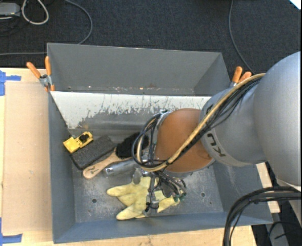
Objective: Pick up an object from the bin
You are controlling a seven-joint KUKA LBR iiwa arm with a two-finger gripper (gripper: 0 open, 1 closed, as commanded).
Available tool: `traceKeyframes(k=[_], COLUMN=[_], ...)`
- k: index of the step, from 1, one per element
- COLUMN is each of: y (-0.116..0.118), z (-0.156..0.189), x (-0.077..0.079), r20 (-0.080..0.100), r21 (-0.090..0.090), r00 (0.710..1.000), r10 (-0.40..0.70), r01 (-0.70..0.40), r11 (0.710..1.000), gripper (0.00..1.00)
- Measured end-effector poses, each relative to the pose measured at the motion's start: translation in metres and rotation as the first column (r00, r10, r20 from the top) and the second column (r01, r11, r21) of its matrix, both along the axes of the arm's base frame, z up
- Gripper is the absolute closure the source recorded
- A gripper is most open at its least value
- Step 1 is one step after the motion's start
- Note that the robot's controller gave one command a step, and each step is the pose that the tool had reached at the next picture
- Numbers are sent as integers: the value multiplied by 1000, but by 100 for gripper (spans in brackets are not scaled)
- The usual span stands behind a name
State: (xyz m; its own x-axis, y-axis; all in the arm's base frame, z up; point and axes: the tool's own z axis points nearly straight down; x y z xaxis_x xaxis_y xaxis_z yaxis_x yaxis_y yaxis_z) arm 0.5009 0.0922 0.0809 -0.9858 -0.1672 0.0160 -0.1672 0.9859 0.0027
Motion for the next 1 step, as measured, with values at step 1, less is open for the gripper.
traceKeyframes(k=[1], y=[-24], z=[42], x=[11], r20=[24], r21=[0], r00=[999], r10=[43], r01=[-43], r11=[999], gripper=[0])
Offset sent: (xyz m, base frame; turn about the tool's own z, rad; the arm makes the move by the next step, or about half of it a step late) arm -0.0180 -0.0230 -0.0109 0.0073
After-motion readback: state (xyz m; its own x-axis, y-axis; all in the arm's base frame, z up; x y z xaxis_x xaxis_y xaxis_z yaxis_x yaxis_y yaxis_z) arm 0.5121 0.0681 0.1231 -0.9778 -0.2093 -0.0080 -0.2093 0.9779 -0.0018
